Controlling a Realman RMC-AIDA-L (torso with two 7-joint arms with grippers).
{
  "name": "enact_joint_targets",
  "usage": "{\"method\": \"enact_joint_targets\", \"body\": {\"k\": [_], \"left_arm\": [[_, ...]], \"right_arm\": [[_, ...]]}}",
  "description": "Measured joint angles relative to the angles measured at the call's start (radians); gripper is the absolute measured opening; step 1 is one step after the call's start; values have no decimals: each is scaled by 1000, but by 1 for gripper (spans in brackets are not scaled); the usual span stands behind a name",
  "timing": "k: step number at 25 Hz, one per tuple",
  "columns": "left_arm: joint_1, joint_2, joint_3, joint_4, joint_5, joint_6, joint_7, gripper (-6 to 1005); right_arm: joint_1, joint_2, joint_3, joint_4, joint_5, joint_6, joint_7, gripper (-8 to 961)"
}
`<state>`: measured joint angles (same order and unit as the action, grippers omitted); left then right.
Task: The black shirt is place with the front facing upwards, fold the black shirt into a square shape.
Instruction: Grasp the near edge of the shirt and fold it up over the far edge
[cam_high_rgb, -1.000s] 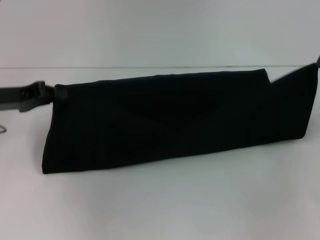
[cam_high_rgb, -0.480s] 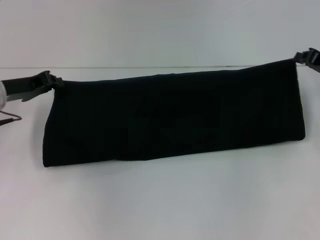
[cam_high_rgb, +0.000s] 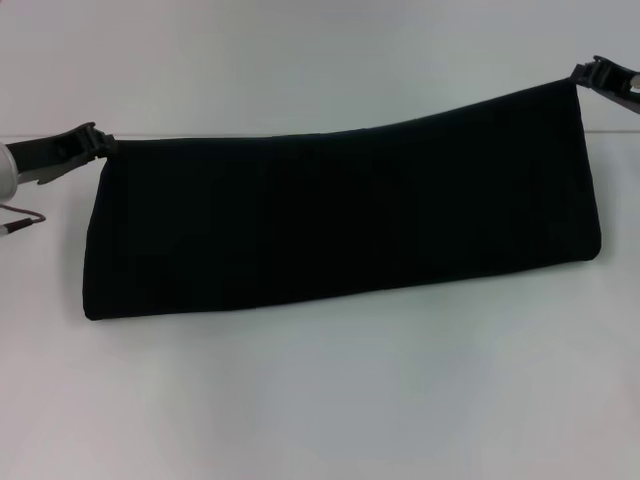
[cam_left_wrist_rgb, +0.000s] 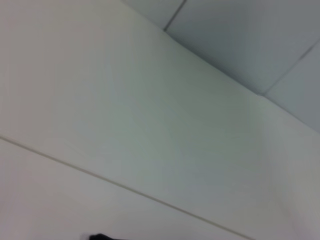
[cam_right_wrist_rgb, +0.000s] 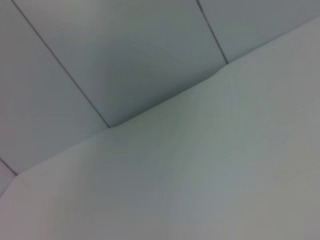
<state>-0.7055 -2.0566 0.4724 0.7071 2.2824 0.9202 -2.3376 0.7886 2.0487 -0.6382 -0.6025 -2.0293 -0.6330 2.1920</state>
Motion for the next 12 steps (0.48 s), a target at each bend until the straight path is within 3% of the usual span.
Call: {"method": "enact_joint_targets", "body": {"k": [6, 12], "left_arm": [[-20, -17, 18, -8, 0, -88, 7, 3], [-28, -34, 93, -19, 2, -181, 0, 3]], "right_arm": [[31, 20, -97, 33, 0, 180, 0, 50], [54, 34, -185, 72, -2, 336, -1, 52]]}}
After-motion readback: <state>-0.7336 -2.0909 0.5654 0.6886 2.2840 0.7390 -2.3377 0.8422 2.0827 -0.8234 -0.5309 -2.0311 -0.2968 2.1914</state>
